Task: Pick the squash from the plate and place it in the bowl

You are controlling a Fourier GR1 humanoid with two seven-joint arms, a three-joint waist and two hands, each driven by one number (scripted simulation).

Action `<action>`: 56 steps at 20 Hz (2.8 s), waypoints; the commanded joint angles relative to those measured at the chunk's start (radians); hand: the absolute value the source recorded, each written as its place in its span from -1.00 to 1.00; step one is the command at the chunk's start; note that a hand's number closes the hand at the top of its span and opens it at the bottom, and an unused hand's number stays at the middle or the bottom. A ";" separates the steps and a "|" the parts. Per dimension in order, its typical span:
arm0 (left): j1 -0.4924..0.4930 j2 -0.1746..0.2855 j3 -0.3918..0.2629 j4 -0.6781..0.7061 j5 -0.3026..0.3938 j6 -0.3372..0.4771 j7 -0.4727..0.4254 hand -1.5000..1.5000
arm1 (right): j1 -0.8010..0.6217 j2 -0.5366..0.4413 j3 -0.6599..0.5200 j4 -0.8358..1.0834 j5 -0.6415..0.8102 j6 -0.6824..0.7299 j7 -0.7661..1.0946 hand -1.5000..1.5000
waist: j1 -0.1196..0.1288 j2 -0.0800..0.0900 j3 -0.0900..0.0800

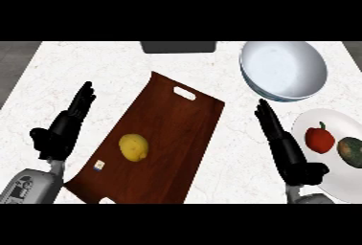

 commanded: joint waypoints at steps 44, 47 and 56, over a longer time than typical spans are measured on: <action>-0.026 -0.193 -0.074 -0.086 -0.071 -0.159 0.115 0.00 | -0.220 -0.786 -0.167 0.257 0.494 0.923 0.097 -1.00 | -0.003 -0.002 -0.024; 0.049 -0.187 -0.083 -0.221 -0.087 -0.146 0.154 0.00 | -0.150 -0.705 -0.146 0.242 0.581 0.816 0.078 -1.00 | 0.001 -0.003 -0.024; 0.047 -0.189 -0.038 -0.230 -0.105 -0.206 0.199 0.00 | -0.037 -0.663 -0.236 0.199 0.709 0.659 -0.036 -1.00 | -0.002 -0.003 -0.023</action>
